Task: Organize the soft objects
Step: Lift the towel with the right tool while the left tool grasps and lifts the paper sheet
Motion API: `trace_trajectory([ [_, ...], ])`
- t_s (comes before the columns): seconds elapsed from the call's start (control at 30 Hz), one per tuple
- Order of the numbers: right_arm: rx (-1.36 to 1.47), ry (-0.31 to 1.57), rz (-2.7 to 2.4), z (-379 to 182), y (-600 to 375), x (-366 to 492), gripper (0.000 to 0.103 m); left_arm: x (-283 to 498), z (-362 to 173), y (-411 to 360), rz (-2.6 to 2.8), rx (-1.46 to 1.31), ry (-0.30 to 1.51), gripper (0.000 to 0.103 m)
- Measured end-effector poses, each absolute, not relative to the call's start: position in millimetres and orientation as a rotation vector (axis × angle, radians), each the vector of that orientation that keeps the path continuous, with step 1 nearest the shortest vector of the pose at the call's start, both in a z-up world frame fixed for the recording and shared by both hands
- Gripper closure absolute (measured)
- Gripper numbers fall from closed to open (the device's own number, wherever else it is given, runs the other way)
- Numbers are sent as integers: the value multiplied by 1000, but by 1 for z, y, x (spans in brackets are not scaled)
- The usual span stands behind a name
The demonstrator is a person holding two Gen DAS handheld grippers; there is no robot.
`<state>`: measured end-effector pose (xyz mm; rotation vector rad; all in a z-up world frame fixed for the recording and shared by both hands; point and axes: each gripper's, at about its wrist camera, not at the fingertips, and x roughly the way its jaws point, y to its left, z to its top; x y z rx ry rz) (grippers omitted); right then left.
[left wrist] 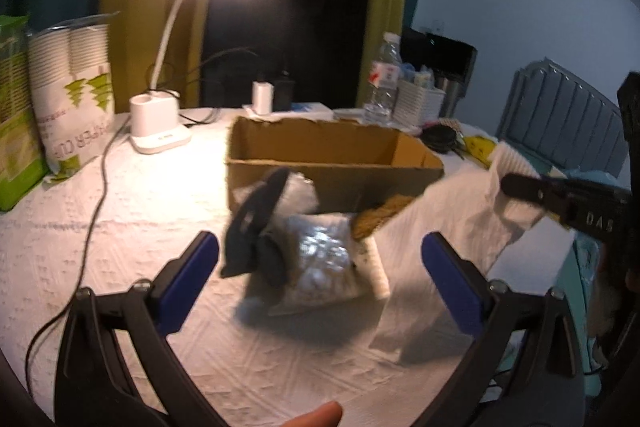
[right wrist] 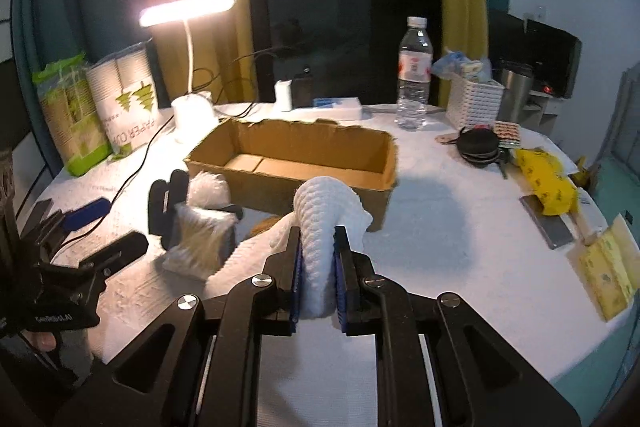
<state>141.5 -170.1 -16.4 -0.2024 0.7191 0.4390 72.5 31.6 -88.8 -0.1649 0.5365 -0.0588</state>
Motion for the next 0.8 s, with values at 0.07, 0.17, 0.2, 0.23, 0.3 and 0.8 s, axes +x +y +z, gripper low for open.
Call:
trace_trajectory([
  [0.07, -190, 711, 437, -18, -180, 145, 88, 78, -92, 22, -81, -145, 557, 1],
  [0.17, -167, 712, 441, -24, -194, 152, 88, 86, -96, 6, -107, -110, 585, 1],
  [0.2, -159, 714, 441, -26, -198, 155, 88, 90, -97, 0, -112, -96, 597, 1],
  [0.23, -153, 716, 444, -28, -201, 157, 88, 92, -97, -6, -118, -83, 602, 1],
  [0.3, -150, 696, 445, -28, -209, 158, 88, 97, -98, -18, -134, -60, 613, 1],
  [0.8, -58, 771, 449, -59, -287, 168, 81, 134, -112, -121, -263, 143, 708, 1],
])
